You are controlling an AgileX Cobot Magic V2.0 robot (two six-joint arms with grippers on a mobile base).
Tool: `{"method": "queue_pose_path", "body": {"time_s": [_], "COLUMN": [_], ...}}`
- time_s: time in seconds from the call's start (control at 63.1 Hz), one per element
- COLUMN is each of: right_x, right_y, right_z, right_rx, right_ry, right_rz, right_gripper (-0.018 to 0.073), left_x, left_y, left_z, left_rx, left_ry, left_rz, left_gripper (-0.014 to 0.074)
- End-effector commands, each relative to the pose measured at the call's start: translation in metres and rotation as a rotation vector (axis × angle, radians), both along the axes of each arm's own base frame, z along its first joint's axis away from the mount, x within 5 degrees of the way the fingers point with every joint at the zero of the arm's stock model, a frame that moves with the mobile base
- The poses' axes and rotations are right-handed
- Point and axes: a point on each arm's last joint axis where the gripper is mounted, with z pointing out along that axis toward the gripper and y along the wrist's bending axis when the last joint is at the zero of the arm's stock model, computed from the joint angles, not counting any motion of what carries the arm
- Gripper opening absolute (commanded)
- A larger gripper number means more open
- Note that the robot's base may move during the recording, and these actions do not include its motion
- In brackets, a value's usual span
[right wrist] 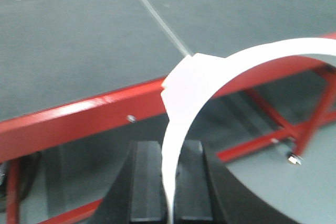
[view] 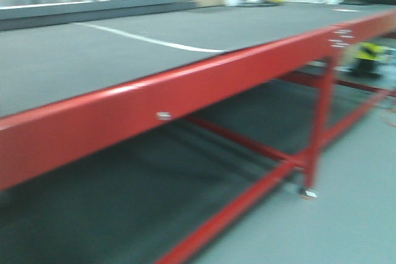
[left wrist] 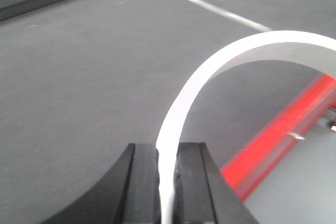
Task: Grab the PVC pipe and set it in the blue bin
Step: 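Drive the base to the shelf of blue bins holding both clamps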
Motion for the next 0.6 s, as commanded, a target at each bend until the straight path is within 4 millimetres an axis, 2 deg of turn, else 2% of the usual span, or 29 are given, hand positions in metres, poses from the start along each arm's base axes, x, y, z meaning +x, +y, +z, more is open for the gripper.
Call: {"method": "queue_pose_path", "body": {"time_s": [0.0,0.587], "right_x": [-0.0008,-0.0008], "right_y": [-0.0007,-0.0007], "right_z": [0.0025,0.0025], "right_rx": [-0.005,-0.005], "right_ry": [-0.031,-0.031], "right_rz": [-0.006,-0.006], "right_gripper": [-0.0154,-0.0154], "left_x": [-0.0011,-0.0011], "left_y": [-0.0012,-0.0012], "left_z": [0.003,0.003], "left_rx": [-0.006,-0.006], "left_ry": [-0.027,-0.027], "left_rz": [-0.004,-0.004], "left_gripper": [-0.0111,-0.0111]}}
